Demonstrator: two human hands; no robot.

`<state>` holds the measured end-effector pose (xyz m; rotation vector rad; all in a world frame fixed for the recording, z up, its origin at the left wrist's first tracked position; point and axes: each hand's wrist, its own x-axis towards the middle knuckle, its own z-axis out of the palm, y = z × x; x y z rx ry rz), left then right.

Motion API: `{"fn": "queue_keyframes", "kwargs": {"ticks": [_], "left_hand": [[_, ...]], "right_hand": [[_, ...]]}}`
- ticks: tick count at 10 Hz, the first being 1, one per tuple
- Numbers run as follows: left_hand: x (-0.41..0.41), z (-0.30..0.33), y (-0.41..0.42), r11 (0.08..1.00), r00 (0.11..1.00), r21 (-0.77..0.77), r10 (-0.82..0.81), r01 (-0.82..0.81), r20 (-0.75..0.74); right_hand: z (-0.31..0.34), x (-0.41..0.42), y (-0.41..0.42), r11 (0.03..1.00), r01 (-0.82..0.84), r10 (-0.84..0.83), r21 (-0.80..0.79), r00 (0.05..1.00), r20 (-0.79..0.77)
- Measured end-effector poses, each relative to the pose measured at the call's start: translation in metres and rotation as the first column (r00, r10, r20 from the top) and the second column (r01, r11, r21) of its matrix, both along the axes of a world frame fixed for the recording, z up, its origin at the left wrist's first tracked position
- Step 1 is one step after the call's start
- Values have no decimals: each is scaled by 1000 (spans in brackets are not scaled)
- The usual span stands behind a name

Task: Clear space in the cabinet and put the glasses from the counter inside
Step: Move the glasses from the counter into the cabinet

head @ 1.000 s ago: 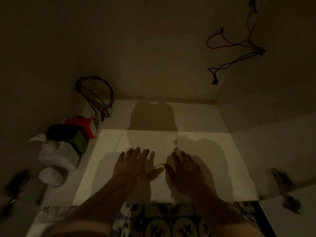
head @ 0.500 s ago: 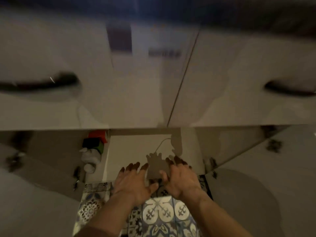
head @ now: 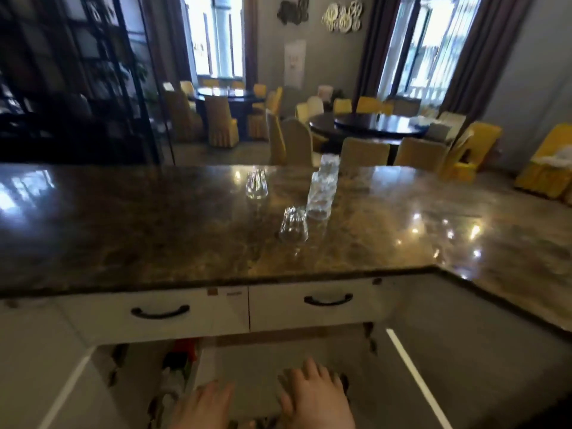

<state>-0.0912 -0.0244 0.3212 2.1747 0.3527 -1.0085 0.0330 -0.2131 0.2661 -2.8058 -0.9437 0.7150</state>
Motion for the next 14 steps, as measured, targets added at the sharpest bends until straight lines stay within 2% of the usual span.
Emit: {"fn": "queue_keyframes", "kwargs": {"ticks": [1,2,3,4,5,6,7,11,14], "left_hand": [[-11,55,-43,969,989,218,94,-117,113],[-16,66,-69,846,931,472,74,-249,357],[-9,113,-58,793,851,476,98,-379,515],[8,151,-46,736,791,533,7,-418,612],[23,179,-37,716,685,486,-15,-502,729],[38,191,-21,729,598,446,-63,-519,799],[46,192,-9,728,572,442,-84,-524,816],[99,161,65,801,589,407,-86,-438,803],[225,126,72,848,652,412,-107,-335,751]], "right_hand": [[51,-4,-19,999,24,-25,25,999,28],[100,-7,-34,995,37,-47,95,993,106],[149,-5,-38,978,50,-96,204,970,222],[195,4,-35,956,35,-127,291,944,304],[227,13,-28,935,18,-156,353,918,365],[245,18,-18,921,3,-173,390,898,404],[247,24,-7,920,6,-181,393,895,408],[234,77,34,927,135,-272,351,886,376],[207,210,64,938,148,-268,315,883,385]]}}
